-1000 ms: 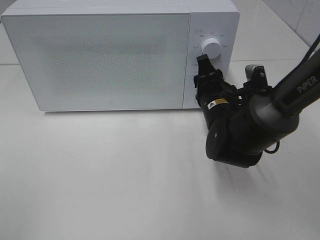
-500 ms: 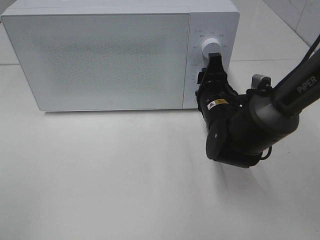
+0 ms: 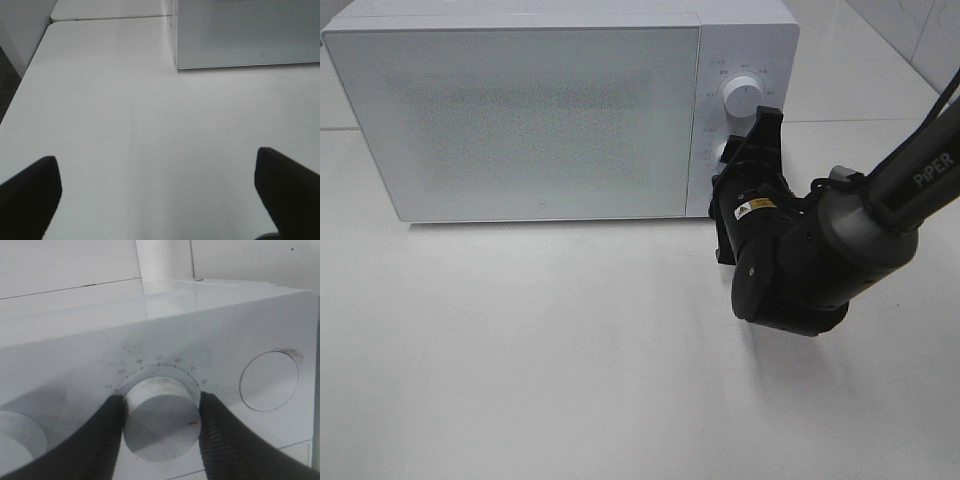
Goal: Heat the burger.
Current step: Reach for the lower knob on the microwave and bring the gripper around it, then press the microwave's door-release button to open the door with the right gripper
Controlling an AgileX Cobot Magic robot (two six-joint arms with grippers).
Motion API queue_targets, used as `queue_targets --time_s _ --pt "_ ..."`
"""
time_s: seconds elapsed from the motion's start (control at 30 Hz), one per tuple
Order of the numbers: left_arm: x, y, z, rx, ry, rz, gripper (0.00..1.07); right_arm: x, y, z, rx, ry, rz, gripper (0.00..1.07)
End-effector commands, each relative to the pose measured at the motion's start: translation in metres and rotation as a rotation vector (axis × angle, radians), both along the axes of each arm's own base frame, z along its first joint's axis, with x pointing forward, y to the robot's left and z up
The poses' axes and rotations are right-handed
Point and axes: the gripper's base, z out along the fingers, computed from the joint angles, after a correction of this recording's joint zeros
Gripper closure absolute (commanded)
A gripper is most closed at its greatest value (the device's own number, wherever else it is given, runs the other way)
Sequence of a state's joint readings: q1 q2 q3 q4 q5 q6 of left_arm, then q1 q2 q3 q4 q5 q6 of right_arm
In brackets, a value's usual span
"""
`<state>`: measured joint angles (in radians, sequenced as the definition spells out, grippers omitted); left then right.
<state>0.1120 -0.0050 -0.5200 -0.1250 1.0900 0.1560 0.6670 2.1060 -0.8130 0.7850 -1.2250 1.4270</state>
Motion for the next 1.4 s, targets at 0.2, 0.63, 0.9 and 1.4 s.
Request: queue_targets --time_s 0.2,0.63,0.9,1.4 --pt "-0.003 -0.001 0.001 -0.004 -0.041 0.002 0.09 0.004 0.016 0.028 -0.044 -0.236 0.108 0.99" --pt "-0.003 -0.001 0.001 -0.004 -0.041 0.002 0.09 0.004 -0.001 0.024 -0.026 -0.183 -0.082 0.75" --pt "-0.003 -0.001 0.001 -0.004 -0.041 0.002 0.09 0.004 -0.005 0.022 -0.025 -0.171 -0.126 0.59" --pt "-0.003 -0.001 0.001 -0.004 -0.041 0.002 0.09 -0.001 -0.006 0.027 -0.181 -0.161 -0.075 0.31"
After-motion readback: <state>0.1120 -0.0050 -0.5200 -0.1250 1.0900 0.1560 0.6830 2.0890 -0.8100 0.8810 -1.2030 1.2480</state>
